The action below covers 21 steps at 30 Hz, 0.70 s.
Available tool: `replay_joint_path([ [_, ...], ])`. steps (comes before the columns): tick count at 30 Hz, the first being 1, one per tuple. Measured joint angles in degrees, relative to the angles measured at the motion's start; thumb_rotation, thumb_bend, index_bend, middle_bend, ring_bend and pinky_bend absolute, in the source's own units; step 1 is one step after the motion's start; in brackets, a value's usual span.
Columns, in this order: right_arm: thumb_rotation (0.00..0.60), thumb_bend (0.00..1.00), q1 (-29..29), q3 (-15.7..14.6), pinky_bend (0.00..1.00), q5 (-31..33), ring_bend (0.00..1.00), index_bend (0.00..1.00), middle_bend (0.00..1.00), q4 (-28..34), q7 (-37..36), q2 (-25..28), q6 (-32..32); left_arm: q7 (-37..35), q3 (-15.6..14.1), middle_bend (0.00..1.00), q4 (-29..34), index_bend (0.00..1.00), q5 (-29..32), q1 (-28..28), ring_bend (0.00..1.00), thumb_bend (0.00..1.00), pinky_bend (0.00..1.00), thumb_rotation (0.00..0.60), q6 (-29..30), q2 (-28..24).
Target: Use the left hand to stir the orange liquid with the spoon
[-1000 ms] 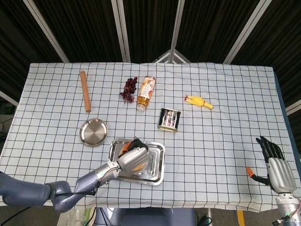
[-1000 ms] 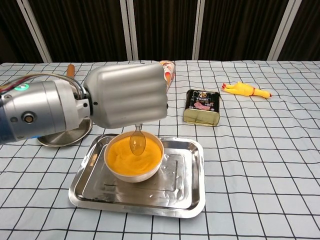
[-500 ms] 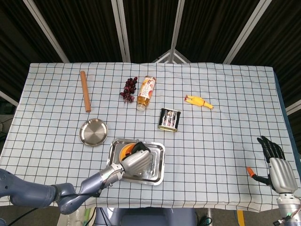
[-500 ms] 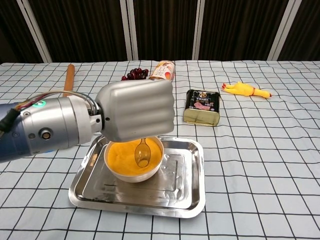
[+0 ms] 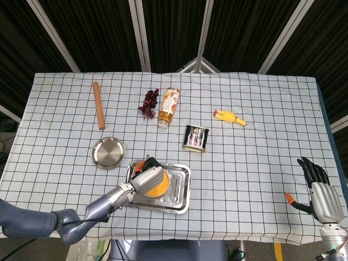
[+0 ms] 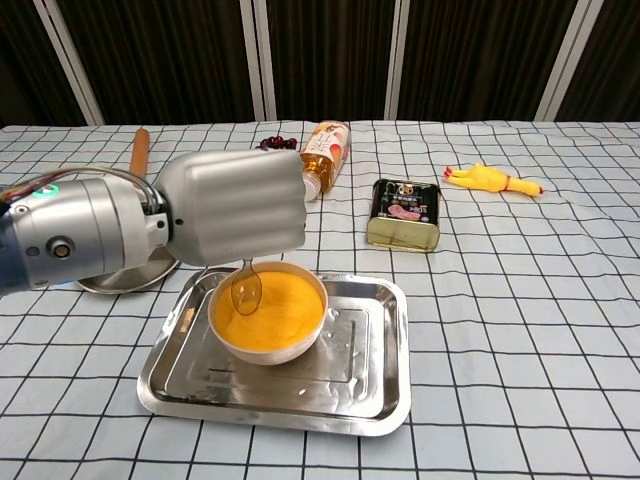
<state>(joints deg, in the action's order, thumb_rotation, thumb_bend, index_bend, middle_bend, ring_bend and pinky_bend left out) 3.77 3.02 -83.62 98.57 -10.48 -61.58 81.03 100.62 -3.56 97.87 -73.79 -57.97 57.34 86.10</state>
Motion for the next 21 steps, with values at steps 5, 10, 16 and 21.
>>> replay_joint_path([
  [5, 0.600, 0.34, 0.04, -0.02, 0.00, -0.06, 0.00, 0.00, 0.00, 0.01, 0.11, -0.04, -0.05, -1.94, 0.56, 1.00, 0.48, 0.79, -1.01, 0.36, 1.00, 0.60, 1.00, 0.600, 1.33, -0.39],
  [10, 0.600, 0.34, 0.00, -0.05, 0.00, -0.10, 0.00, 0.00, 0.00, 0.07, 0.25, -0.07, 0.03, -3.98, 1.37, 1.00, 0.71, 0.79, -2.28, 0.54, 1.00, 0.60, 1.00, 0.600, 2.18, 0.51],
  [16, 0.600, 0.34, -0.01, -0.01, 0.00, -0.04, 0.00, 0.00, 0.00, 0.05, 0.01, -0.01, 0.03, -3.92, 1.76, 1.00, -0.42, 0.79, -2.64, 0.42, 1.00, 0.60, 1.00, 0.600, 2.03, 2.80],
  [21, 0.600, 0.34, -0.03, -0.02, 0.00, -0.08, 0.00, 0.00, 0.00, 0.04, -0.25, 0.07, 0.05, -3.31, 1.94, 1.00, -1.50, 0.79, -2.01, 0.27, 1.00, 0.60, 1.00, 0.600, 1.41, 4.99],
])
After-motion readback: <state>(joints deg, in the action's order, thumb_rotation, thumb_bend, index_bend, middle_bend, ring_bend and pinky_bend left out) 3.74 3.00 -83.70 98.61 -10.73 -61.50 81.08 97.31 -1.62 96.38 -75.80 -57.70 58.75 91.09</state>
